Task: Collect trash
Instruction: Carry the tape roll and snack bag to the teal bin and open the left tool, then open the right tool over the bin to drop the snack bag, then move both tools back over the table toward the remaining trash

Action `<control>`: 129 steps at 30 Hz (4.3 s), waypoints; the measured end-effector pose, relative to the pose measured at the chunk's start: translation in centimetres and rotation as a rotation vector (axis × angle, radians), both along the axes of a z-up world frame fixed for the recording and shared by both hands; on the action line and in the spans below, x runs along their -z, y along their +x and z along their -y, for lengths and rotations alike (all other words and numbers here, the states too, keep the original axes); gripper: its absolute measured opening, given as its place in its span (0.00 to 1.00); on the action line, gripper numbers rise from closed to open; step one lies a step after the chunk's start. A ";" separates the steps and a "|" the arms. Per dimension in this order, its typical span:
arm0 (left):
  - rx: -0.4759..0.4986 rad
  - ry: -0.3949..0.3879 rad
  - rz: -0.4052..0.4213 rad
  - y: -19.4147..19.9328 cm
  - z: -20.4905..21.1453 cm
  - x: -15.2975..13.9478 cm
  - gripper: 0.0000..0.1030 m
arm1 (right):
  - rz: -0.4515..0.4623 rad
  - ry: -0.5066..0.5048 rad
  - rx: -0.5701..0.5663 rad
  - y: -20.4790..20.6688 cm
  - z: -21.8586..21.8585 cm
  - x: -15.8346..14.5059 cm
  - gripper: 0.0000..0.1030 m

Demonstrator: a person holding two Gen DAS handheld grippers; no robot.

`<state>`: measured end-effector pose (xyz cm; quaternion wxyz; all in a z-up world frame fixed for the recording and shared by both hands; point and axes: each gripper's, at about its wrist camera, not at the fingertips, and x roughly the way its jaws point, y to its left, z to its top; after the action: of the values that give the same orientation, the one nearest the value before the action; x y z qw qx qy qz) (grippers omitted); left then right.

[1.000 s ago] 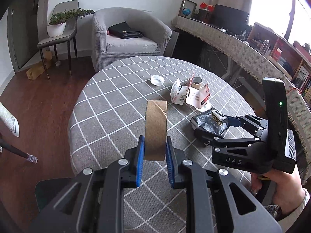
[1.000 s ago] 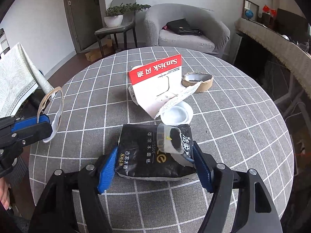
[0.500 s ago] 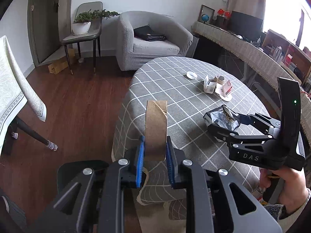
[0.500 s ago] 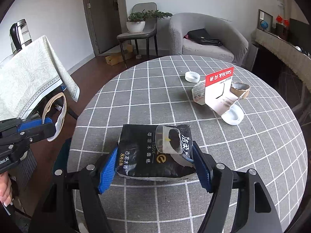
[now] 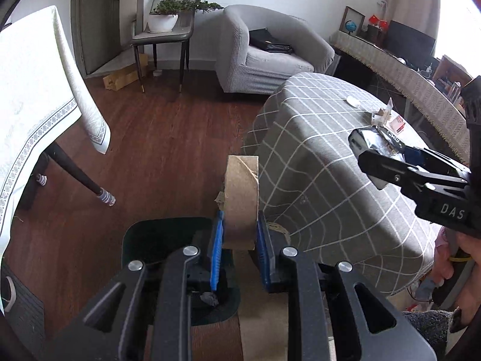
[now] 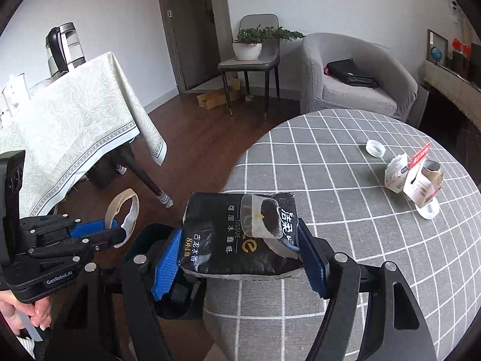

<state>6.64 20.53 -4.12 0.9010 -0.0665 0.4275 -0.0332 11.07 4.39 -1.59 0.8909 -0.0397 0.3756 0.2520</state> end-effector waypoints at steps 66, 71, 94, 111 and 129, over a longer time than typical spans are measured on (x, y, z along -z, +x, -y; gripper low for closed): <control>-0.221 0.004 -0.001 -5.2 -13.7 0.3 0.51 | -0.215 -0.188 -0.286 -1.1 -19.6 12.4 0.70; -0.216 -0.016 0.065 -5.3 -12.8 -2.3 0.53 | -0.224 -0.185 -0.287 -0.9 -19.8 13.5 0.73; -0.167 -0.032 0.244 -4.5 -6.7 -9.4 0.70 | -0.094 -0.118 -0.336 -2.9 -13.7 7.3 0.74; -0.039 -0.003 0.283 -1.2 2.0 -11.0 0.76 | -0.005 -0.012 -0.189 -0.5 -3.5 0.9 0.68; 0.135 -0.019 0.286 7.2 11.9 -10.0 0.77 | 0.019 -0.030 -0.003 6.1 9.3 -1.1 0.68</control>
<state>13.81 8.63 5.87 0.9477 -0.0408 0.2979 -0.1068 17.17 -4.90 -0.52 0.8934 -0.0559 0.3710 0.2472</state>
